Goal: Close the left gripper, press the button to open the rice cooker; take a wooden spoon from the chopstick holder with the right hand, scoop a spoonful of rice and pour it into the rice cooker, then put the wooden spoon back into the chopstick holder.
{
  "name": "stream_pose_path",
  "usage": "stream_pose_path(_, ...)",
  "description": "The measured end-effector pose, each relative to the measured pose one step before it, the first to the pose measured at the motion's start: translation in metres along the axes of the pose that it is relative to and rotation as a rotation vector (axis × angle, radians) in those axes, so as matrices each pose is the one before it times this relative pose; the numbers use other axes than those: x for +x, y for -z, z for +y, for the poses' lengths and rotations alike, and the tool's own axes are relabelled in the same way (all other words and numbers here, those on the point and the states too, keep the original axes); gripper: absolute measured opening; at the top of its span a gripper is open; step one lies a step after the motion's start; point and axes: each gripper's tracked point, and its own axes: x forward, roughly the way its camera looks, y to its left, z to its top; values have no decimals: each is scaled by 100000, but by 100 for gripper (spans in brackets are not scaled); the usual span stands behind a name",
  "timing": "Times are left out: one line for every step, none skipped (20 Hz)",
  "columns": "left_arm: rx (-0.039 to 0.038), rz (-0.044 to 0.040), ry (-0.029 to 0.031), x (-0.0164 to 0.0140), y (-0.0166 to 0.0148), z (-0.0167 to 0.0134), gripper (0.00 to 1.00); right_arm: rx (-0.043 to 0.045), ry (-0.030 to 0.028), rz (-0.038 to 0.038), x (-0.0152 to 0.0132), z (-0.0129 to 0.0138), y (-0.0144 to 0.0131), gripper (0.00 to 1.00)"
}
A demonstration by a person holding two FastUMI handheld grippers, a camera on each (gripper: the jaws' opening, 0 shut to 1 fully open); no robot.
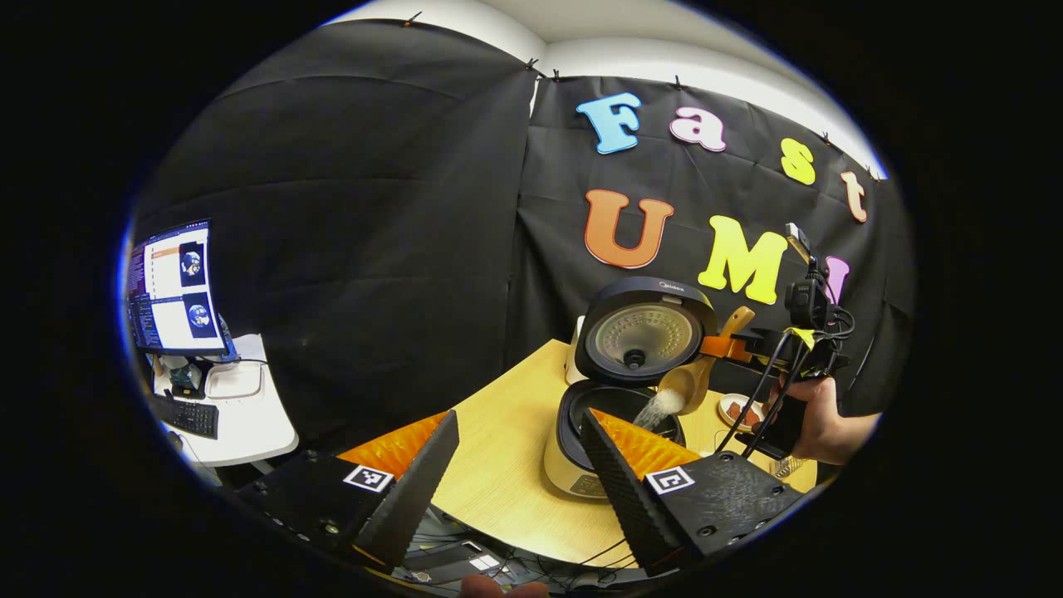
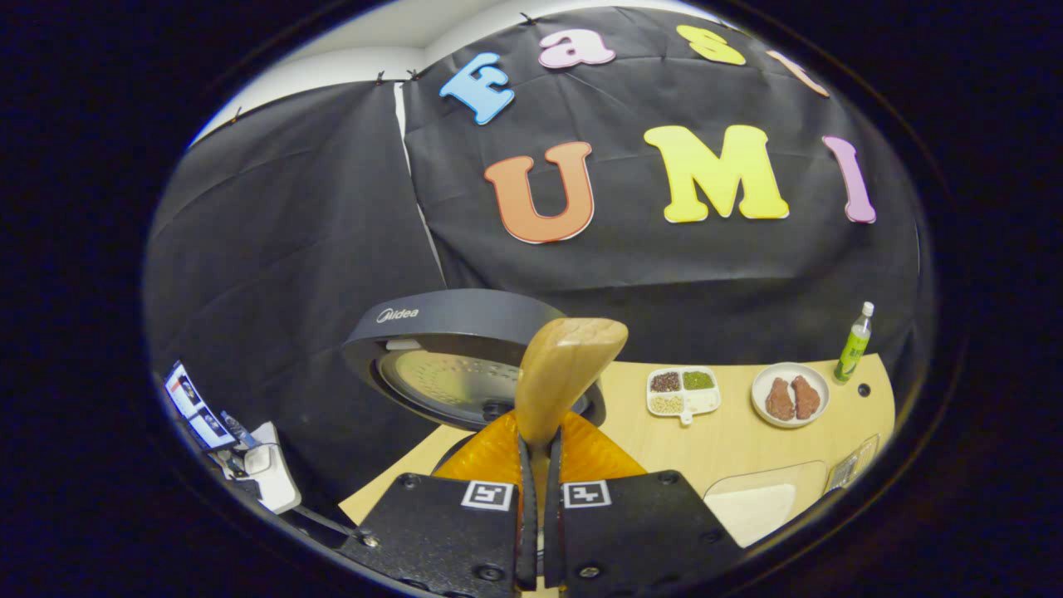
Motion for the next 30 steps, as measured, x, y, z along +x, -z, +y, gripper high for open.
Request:
stream_pose_path(-95, -154, -179, -74, -99, 100, 95, -2559, 342, -830, -56, 133, -95, 9)
stream_pose_path(-88, -245, -101, 20, 60, 70, 95, -2957, 186, -870, -73, 169, -221, 9)
stream_pose_path(-69, -433, -95, 4, -169, 41, 95, -2922, 62, -854, -71, 249, -194, 9)
stream_pose_path(-164, -112, -61, 30, -10, 38, 95, -3246, -314, -1064, -60, 394, -267, 9)
stream_pose_path(-172, -86, 39, -8, 53, 22, 95, -3777, -223, -1170, -19, 286, -243, 9)
stream_pose_path(-117, -114, 136, -32, -75, -104, 95, -4132, -25, -1135, -138, 273, -291, 9)
stream_pose_path(-73, -73, 146, 32, -10, -60, 95, -3499, -39, -690, 20, 298, -37, 9)
stream_pose_path(-14, -197, 218, 25, -32, 33, 95, -2718, 80, -291, -85, 333, 77, 9)
stream_pose_path(23, -162, 95, -10, -31, -13, 95, -2857, 318, -282, -97, 233, 22, 9)
stream_pose_path(-34, -241, 154, 30, -60, -25, 95, -3103, 606, -609, -124, 105, -104, 9)
stream_pose_path(13, -147, 212, 12, -37, -53, 95, -3367, 719, -618, 34, 41, -55, 9)
stream_pose_path(71, -258, 89, -5, -17, 14, 95, -3781, 422, -752, -93, 103, -143, 9)
stream_pose_path(-37, -229, 42, 30, -64, -16, 95, -4534, 30, -1304, -118, 289, -205, 9)
stream_pose_path(-149, -57, 98, 21, 40, 15, 95, -3425, -246, -1080, -103, 254, -144, 9)
stream_pose_path(-182, -66, 137, 10, 13, -40, 95, -2321, -746, -917, -42, 339, -118, 9)
stream_pose_path(-336, 18, 208, 9, 27, 27, 95, -898, -1198, -243, -118, 586, 274, 8)
stream_pose_path(-532, -11, 316, 14, 14, -55, 95, 170, -778, 367, -39, 272, 280, 5)
stream_pose_path(-534, 362, 501, 94, 139, -100, 95, 385, -703, 310, -165, 202, 29, 9)
stream_pose_path(-148, 350, 361, 46, 91, -135, 95, 21, -344, -142, -52, -20, -294, 9)
stream_pose_path(186, 135, 185, 71, -38, -194, 95, 10, -180, -450, -199, -139, -311, 9)
stream_pose_path(296, -138, 246, 26, -63, -190, 95, 728, -208, -390, -165, -5, -135, 9)
stream_pose_path(285, -253, 206, 109, -115, -244, 95, 1279, -253, -77, -169, -15, -59, 9)
stream_pose_path(201, -358, 211, 71, -110, -265, 95, 2154, -73, 101, -141, -144, -72, 9)
stream_pose_path(2, -482, 412, 17, -211, -317, 95, 3049, 193, -96, -287, -315, -224, 9)
stream_pose_path(-46, -485, 642, 107, -170, -386, 95, 3691, 258, -265, -258, -296, -317, 9)
stream_pose_path(138, -184, 502, 94, -77, -398, 95, 3702, -35, -249, -340, -240, -429, 9)
stream_pose_path(167, 137, 425, 113, -14, -367, 95, 3462, -350, -363, -333, -283, -371, 9)
stream_pose_path(278, 86, 396, 88, -87, -406, 95, 3215, -559, -483, -439, -285, -434, 9)
stream_pose_path(297, -6, 328, 105, -162, -394, 95, 2198, -229, -132, -453, -437, -399, 9)
stream_pose_path(531, -241, 310, 48, -178, -511, 95, 2279, -131, -533, -562, -536, -432, 9)
